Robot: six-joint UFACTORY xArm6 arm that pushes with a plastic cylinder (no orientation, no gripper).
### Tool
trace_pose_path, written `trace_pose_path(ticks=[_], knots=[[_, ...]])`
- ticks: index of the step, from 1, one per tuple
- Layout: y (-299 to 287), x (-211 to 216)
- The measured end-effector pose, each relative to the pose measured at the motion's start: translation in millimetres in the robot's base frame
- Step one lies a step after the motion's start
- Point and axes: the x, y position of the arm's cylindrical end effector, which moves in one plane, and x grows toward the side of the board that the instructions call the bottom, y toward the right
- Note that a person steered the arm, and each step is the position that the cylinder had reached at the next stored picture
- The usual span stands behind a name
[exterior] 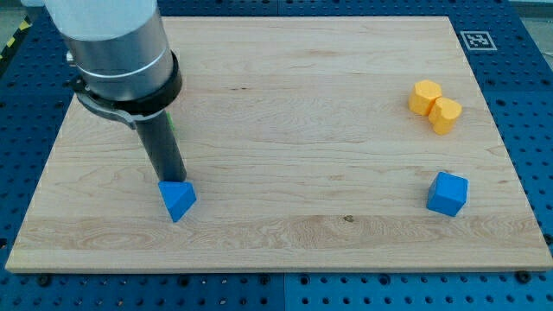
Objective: Point your arm to the yellow heart
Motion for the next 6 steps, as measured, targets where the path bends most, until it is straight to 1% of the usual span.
trace_pose_path(ticks=[1,2,3,4,5,6], knots=[[24,-16],[83,-35],[157,-46],[263,-46],[371,-33],[455,20]])
